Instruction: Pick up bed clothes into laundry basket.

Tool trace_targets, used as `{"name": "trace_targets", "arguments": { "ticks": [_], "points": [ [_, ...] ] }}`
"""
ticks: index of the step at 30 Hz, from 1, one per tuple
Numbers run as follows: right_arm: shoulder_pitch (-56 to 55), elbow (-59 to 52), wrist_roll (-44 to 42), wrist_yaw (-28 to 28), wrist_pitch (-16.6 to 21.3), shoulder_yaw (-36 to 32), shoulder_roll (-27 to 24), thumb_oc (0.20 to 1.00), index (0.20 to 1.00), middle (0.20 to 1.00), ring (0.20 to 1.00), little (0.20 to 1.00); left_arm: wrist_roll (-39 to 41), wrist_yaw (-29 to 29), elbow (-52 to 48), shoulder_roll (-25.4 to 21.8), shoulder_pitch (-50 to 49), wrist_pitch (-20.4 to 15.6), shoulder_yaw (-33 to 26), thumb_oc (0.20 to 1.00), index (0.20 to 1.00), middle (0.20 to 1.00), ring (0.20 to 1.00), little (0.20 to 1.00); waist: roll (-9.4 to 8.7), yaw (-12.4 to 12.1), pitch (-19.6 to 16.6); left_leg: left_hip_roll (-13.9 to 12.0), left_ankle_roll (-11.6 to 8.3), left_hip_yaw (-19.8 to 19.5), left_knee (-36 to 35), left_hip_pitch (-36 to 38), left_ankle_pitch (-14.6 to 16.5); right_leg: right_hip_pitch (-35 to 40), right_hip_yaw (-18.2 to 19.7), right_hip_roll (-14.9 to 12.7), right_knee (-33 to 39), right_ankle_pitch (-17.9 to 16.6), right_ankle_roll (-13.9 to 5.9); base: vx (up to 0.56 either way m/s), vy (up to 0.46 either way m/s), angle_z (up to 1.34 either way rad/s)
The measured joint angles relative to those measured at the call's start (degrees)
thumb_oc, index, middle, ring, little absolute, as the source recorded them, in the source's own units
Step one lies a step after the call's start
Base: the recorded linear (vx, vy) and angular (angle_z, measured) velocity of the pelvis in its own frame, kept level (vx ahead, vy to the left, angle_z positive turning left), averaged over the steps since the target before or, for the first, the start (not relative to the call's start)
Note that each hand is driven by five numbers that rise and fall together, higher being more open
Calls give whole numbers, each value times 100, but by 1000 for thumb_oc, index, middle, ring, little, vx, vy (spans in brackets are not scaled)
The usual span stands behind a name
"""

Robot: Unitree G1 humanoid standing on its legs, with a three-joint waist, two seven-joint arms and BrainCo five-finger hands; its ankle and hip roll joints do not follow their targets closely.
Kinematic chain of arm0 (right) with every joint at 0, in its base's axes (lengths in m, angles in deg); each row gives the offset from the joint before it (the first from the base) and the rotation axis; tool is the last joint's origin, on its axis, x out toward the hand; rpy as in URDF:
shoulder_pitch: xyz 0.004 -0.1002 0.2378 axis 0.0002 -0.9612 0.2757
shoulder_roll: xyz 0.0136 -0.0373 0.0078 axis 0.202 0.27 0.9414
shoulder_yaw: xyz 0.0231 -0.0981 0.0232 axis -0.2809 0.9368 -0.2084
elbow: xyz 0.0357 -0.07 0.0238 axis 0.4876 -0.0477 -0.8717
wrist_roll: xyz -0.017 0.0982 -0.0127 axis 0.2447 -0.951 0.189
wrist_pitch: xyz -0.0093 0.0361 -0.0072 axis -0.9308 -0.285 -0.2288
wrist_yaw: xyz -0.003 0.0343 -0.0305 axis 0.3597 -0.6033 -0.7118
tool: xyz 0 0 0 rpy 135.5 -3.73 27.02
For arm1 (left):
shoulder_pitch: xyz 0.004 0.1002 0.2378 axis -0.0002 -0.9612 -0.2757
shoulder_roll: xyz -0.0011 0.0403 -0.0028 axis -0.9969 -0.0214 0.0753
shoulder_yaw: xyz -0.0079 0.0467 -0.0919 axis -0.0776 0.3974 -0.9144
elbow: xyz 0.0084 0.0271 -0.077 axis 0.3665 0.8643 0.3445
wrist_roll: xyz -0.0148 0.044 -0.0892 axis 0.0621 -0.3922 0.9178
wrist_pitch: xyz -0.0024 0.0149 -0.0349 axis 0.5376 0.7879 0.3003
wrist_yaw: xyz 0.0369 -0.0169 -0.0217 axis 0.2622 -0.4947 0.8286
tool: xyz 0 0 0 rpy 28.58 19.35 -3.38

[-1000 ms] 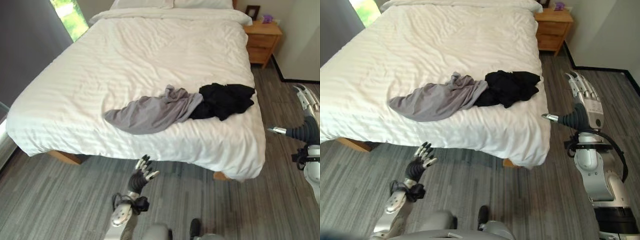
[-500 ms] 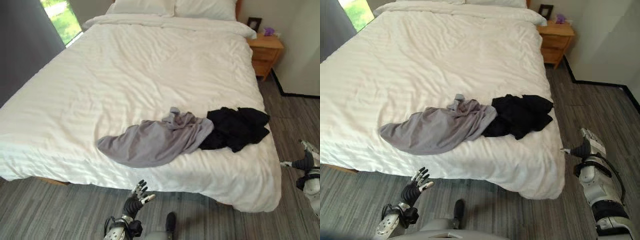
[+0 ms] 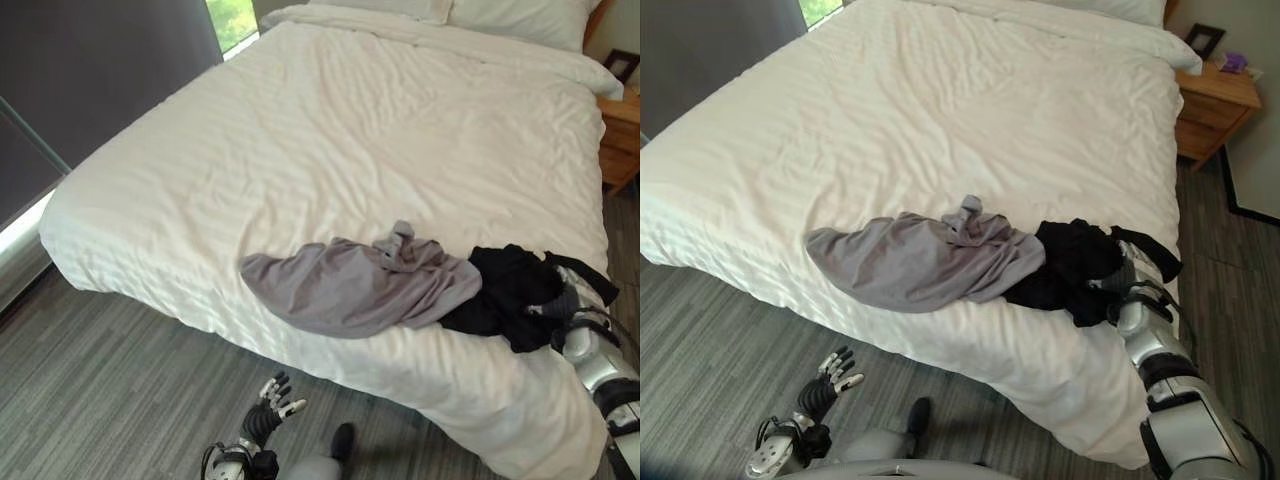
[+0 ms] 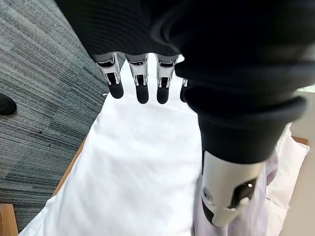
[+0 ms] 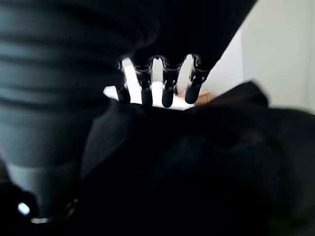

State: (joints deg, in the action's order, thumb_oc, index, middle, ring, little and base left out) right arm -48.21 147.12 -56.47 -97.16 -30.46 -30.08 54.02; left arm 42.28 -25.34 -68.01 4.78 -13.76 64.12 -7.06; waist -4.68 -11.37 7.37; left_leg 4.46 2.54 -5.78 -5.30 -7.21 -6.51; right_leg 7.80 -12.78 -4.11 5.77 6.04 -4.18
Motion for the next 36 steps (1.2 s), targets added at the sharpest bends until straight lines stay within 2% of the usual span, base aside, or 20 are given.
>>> {"name": "trace_targets", "arguments": {
  "ticks": [3, 4, 5, 10, 13, 15, 17, 19, 21, 23, 27, 30, 36],
  "points": [
    [433, 542, -221, -20, 10, 121, 224, 1000, 1000, 1000, 1000, 1000, 10, 18, 11, -24, 135, -4, 96, 1000, 1000, 1000, 1000, 1000, 66, -37, 143, -9, -68, -89, -1, -201, -56, -174, -39, 25, 1, 0, 0, -65, 21, 8],
    [508, 662, -273, -22, 2, 111, 256, 388, 388, 388, 388, 388, 10, 26, 11, -23, 166, -5, 97, 1000, 1000, 1000, 1000, 1000, 83, -51, 184, -11, -84, -100, -1, -258, -76, -227, -49, 31, 1, 0, 0, -46, 11, 6],
    [601, 914, -363, -56, 17, 110, 293, 200, 200, 200, 200, 200, 12, 35, 15, -24, 202, -4, 108, 1000, 1000, 1000, 1000, 1000, 107, -76, 208, -15, -111, -120, -1, -342, -103, -302, -92, 39, 1, 0, 1, -44, 5, 11],
    [869, 1442, -676, -185, 48, 8, 229, 200, 200, 200, 200, 200, 12, 34, -115, -179, 348, -2, 122, 1000, 1000, 1000, 1000, 1000, 118, -155, 221, 0, -184, -242, -2, -513, -126, -418, -224, 50, 2, 0, 1, 19, 3, 12],
    [746, 1192, -725, -135, 16, -162, 127, 200, 200, 200, 200, 200, 11, 129, -610, -327, 518, -87, -220, 1000, 1000, 1000, 1000, 1000, 113, -176, 225, 9, -183, -240, -2, -471, -125, -377, -238, 34, 0, -3, 4, 47, 17, 6],
    [287, 413, -730, -51, 7, -353, 57, 200, 200, 200, 200, 200, 9, 218, -1008, -422, 642, -133, -487, 1000, 1000, 1000, 1000, 1000, 110, -144, 227, 23, -177, -240, -2, -363, -101, -258, -242, 21, -1, -4, 5, 70, 34, 3],
    [-501, -1236, -717, 79, -54, -656, -89, 200, 200, 200, 200, 200, -7, 405, -1412, -431, 837, -202, -851, 1000, 1000, 1000, 1000, 1000, 111, -90, 228, 22, -161, -160, -2, -263, -52, -204, -182, -8, -2, -3, 5, 74, 42, -17],
    [-1764, -3552, -591, 115, 90, -1301, -116, 200, 200, 200, 200, 200, -128, 689, -1826, -470, 1234, -390, -1200, 1000, 1000, 1000, 1000, 1000, 138, 77, 227, 32, -91, -32, -2, -106, -47, -63, -53, -44, -3, -5, 5, 69, 42, -34],
    [-2232, -4191, -581, 104, 196, -1542, -106, 200, 200, 200, 200, 200, -428, 883, -1935, -500, 1633, -548, -1244, 1000, 1000, 1000, 1000, 1000, 121, 352, 225, 23, -122, 73, -4, 37, 28, 15, 52, -74, -3, -7, 6, 48, 40, -29],
    [-2786, -4772, -429, 100, 309, -2057, -1, 200, 200, 200, 200, 200, -927, 1062, -2082, -511, 1955, -589, -1178, 1000, 1000, 1000, 1000, 1000, 125, 587, 219, 16, -96, 213, -4, 91, 72, 24, 144, -100, -3, -7, 7, 56, 37, -31],
    [-3452, -5116, -331, 124, 363, -2620, 23, 200, 200, 200, 200, 200, -1865, 1394, -2004, -585, 2284, -612, -1000, 1000, 1000, 1000, 1000, 1000, 146, 1107, 203, -23, -15, 545, -4, 253, 162, 31, 518, -157, -4, -26, -24, 46, 31, -46],
    [-3729, -4967, -320, 154, 414, -2733, 55, 200, 200, 200, 200, 200, -2632, 1543, -1746, -679, 2386, -565, -832, 1000, 1000, 1000, 1000, 1000, 161, 1431, 179, -80, -16, 762, -6, 350, 219, 31, 719, -163, -4, -48, -35, 45, 34, -48],
    [-4432, -4755, -204, 275, 487, -2824, 335, 200, 200, 200, 200, 200, -4239, 1874, -716, -1027, 2556, -168, -693, 1000, 1000, 1000, 1000, 1000, 306, 1702, 8, -193, -34, 1065, -37, 468, 302, 4, 1005, -117, -4, -70, -29, 35, 27, -30]
  ]
}}
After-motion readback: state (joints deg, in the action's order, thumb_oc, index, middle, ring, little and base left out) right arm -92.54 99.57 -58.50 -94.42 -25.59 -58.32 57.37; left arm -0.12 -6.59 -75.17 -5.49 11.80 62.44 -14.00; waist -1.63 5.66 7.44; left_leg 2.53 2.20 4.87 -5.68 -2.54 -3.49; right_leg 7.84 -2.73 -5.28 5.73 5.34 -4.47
